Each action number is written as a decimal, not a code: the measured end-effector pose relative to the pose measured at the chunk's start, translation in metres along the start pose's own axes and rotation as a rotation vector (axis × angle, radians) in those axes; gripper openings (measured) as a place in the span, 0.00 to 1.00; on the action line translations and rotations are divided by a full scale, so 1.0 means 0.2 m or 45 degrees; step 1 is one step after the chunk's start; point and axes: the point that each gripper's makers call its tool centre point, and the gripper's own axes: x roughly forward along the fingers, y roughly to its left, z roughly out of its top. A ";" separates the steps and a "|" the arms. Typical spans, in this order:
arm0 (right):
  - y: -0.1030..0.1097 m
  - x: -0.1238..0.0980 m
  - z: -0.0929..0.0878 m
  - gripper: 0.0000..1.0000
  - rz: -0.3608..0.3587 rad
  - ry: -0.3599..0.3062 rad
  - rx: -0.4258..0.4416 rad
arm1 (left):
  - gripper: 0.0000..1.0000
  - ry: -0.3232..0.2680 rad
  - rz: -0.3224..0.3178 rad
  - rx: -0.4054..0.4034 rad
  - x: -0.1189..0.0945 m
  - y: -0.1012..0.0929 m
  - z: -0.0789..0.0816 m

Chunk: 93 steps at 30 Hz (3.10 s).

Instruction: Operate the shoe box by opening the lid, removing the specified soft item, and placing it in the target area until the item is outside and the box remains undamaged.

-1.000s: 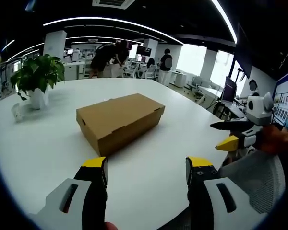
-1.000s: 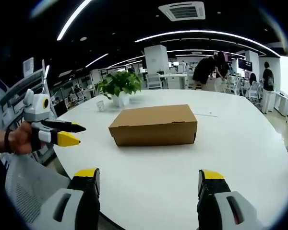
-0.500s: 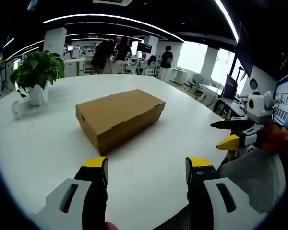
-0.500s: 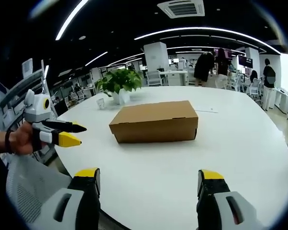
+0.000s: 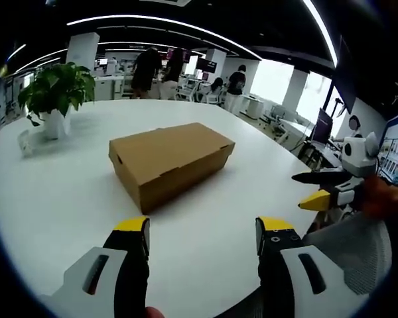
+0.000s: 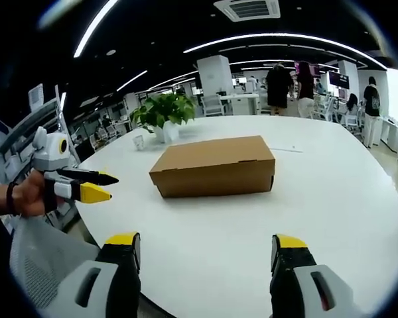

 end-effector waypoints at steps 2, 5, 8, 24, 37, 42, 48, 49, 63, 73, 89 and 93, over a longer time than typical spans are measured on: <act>-0.01 0.02 0.02 0.80 0.003 -0.001 -0.004 | 0.66 -0.009 0.008 -0.009 0.01 0.02 0.02; -0.03 0.06 0.07 0.80 0.017 -0.011 -0.001 | 0.66 -0.018 0.017 -0.023 0.04 0.05 0.05; -0.05 0.10 0.10 0.79 0.027 -0.011 -0.004 | 0.66 -0.020 0.033 -0.032 0.07 0.09 0.06; -0.30 0.36 0.28 0.72 0.020 -0.040 0.063 | 0.63 -0.077 0.124 -0.172 0.24 0.36 0.19; -0.48 0.58 0.38 0.69 0.012 -0.042 0.094 | 0.62 -0.090 0.139 -0.226 0.36 0.43 0.27; -0.53 0.65 0.41 0.68 0.028 -0.044 0.143 | 0.59 -0.092 0.152 -0.259 0.41 0.45 0.26; -0.56 0.74 0.46 0.63 0.041 -0.042 0.160 | 0.59 -0.082 0.158 -0.287 0.47 0.47 0.26; -0.56 0.75 0.47 0.62 0.044 -0.045 0.162 | 0.59 -0.078 0.157 -0.286 0.47 0.47 0.26; -0.56 0.82 0.45 0.41 0.037 -0.039 0.228 | 0.43 0.008 0.187 -0.331 0.52 0.53 0.19; -0.57 0.83 0.46 0.40 0.008 -0.037 0.257 | 0.41 0.028 0.196 -0.334 0.52 0.53 0.19; -0.33 0.78 0.36 0.39 0.043 0.031 0.241 | 0.39 0.089 0.227 -0.336 0.30 0.57 0.07; -0.29 0.78 0.34 0.39 0.050 0.048 0.233 | 0.39 0.093 0.242 -0.343 0.23 0.58 0.03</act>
